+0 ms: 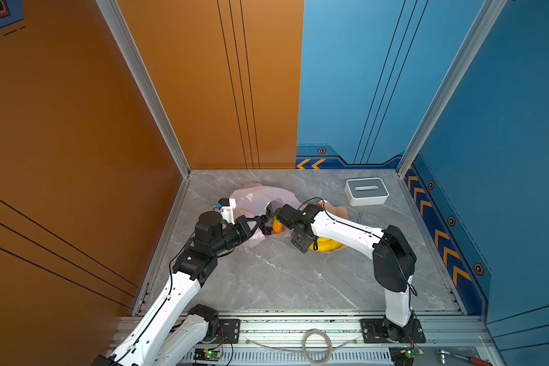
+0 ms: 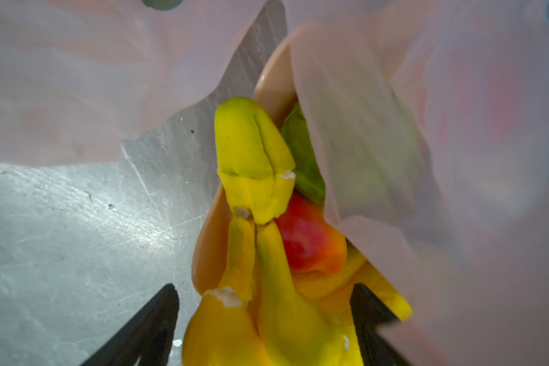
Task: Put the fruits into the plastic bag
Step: 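Lower the right gripper onto the banana bunch stem on the plate, then close the right gripper on the banana stem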
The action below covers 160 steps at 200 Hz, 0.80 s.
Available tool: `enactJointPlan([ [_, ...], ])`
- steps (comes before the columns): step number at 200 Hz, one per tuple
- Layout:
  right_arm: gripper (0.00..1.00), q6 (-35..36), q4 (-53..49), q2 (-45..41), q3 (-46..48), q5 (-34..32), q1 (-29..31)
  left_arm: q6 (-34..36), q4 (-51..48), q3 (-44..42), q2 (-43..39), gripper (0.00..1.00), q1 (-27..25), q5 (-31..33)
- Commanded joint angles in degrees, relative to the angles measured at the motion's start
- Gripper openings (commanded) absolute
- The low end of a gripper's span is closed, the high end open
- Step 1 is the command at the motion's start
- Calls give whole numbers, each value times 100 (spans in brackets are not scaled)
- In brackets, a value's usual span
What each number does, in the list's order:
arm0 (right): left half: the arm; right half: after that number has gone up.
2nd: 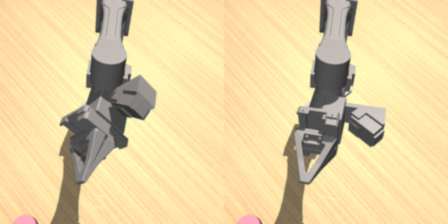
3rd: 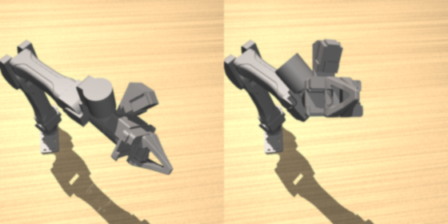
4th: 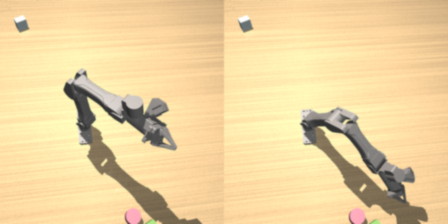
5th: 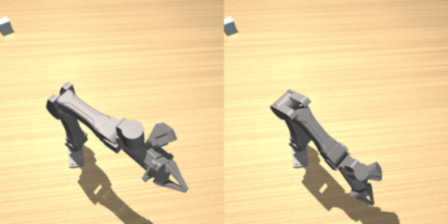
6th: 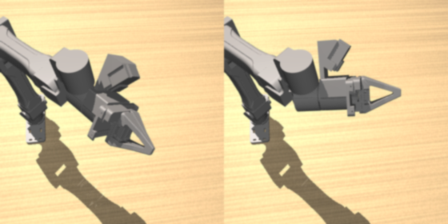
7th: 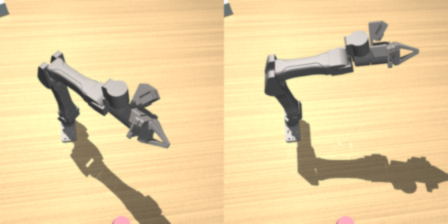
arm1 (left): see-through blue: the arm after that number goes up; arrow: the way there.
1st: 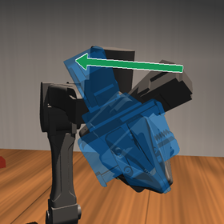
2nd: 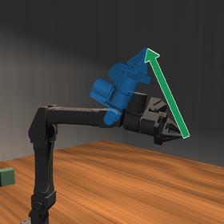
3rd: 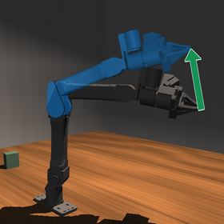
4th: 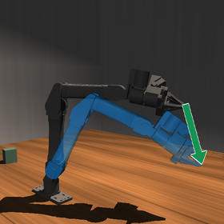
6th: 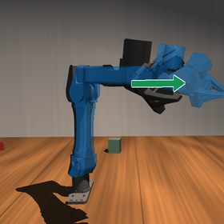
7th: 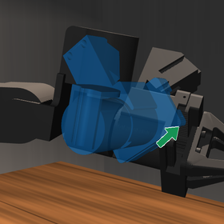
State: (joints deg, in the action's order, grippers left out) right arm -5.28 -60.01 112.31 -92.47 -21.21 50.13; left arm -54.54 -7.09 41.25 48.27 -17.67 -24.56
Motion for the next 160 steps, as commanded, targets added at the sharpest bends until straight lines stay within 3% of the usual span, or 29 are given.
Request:
enactJointPlan([
  [1, 81, 15, -98, 115, 45, 38, -30, -30, -33, -19, -110, 0, 53, -115],
  [37, 54, 19, -99, 65, 25, 47, -33, -30, -54, -19, -125, 0, 71, -113],
  [110, 41, -55, -143, -372, -186, 191, -38, -46, -48, -19, -136, 0, 97, -111],
  [122, 42, -68, -143, -427, -197, 258, -69, -48, -47, -21, -134, 0, 97, -115],
  [131, 54, -54, -147, -442, -202, 345, -96, -48, -47, -21, -140, 0, 97, -111],
  [160, 79, -17, -138, -408, -202, 530, -207, -56, -47, -60, -167, 0, 106, -111],
])
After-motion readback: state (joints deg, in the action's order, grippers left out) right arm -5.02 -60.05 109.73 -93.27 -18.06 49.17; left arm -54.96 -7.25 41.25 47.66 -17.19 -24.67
